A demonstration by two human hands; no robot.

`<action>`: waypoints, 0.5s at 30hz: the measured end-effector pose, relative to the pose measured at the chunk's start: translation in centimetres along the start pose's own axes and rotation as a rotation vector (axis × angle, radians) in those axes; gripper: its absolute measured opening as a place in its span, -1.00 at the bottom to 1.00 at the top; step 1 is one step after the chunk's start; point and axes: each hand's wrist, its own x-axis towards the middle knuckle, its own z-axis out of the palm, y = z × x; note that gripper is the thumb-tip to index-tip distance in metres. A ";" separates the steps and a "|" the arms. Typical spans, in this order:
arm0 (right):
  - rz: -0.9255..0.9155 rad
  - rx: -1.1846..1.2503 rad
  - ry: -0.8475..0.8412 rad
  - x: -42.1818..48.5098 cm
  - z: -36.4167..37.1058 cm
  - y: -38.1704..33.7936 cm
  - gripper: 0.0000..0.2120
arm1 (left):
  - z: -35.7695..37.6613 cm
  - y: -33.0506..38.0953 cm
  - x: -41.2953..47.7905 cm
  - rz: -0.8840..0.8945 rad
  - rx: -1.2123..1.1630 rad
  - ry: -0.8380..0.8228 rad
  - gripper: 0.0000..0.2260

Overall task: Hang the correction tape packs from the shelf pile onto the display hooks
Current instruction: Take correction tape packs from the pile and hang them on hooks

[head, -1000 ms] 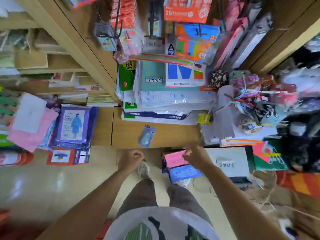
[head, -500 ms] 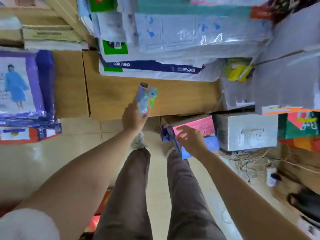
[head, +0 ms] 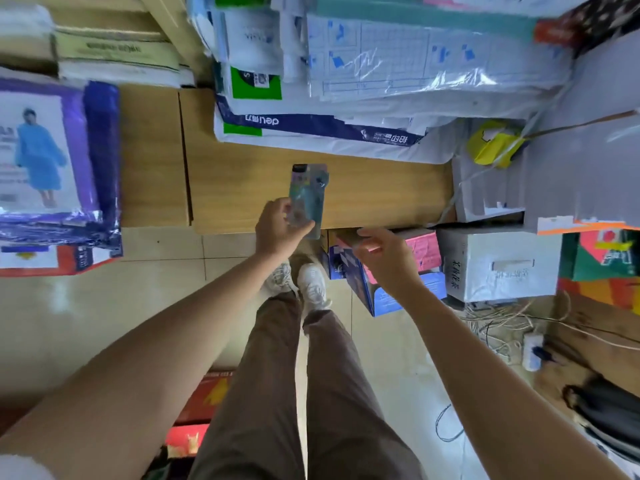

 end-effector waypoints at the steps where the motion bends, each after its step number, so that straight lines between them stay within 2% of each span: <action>1: 0.016 0.064 -0.011 -0.4 -0.1 -1.1 -0.71 | -1.2 1.4 -1.7 0.019 -0.101 0.016 -0.59; 4: 0.041 0.338 -0.092 -2.1 -0.5 -4.7 -0.65 | -5.0 6.1 -7.0 0.084 -0.341 0.034 -0.55; 6: -0.016 0.441 -0.145 -3.7 -1.5 -7.4 -0.63 | -7.6 9.2 -10.3 0.130 -0.395 0.058 -0.48; 9: -0.179 0.391 -0.148 -7.3 -3.6 -11.7 -0.61 | -11.3 13.4 -14.1 0.214 -0.392 0.087 -0.41; 12: -0.320 0.400 -0.117 -10.8 -6.5 -15.4 -0.73 | -14.9 17.3 -16.9 0.321 -0.312 0.132 -0.41; 15: -0.481 0.403 -0.104 -14.2 -9.9 -19.1 -0.75 | -19.2 20.9 -19.0 0.418 -0.251 0.160 -0.44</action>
